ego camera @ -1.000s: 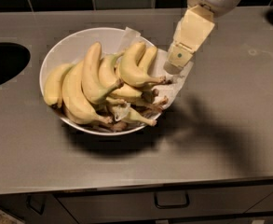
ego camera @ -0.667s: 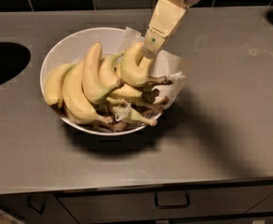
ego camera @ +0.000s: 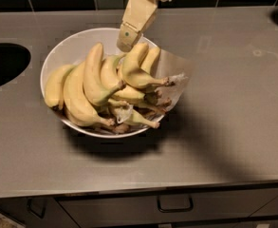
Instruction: Pick banana from white bowl
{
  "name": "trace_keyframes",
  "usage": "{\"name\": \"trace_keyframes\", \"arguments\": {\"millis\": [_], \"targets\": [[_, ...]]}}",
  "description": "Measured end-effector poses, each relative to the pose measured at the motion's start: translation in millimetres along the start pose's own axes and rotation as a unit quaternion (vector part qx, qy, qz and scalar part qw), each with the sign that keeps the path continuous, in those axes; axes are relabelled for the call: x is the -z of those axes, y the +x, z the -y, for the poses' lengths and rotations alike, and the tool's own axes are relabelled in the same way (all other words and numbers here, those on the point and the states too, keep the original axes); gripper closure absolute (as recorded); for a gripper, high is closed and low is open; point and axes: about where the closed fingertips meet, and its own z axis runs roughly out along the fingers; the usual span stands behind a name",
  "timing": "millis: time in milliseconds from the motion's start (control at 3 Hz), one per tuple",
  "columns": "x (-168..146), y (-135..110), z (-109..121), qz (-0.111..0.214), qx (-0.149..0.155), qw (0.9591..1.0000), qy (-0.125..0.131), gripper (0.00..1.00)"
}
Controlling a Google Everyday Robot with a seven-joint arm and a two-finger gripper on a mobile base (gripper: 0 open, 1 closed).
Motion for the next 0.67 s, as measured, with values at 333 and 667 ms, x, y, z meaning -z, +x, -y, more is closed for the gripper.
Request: {"name": "trace_keyframes", "arguments": {"millis": [333,667], "targets": [[3,-4,-8,-0.019,-0.014,0.9996,0.014,0.00],[12,-22,-9,-0.021,-0.074,0.9958,0.050,0.00]]}}
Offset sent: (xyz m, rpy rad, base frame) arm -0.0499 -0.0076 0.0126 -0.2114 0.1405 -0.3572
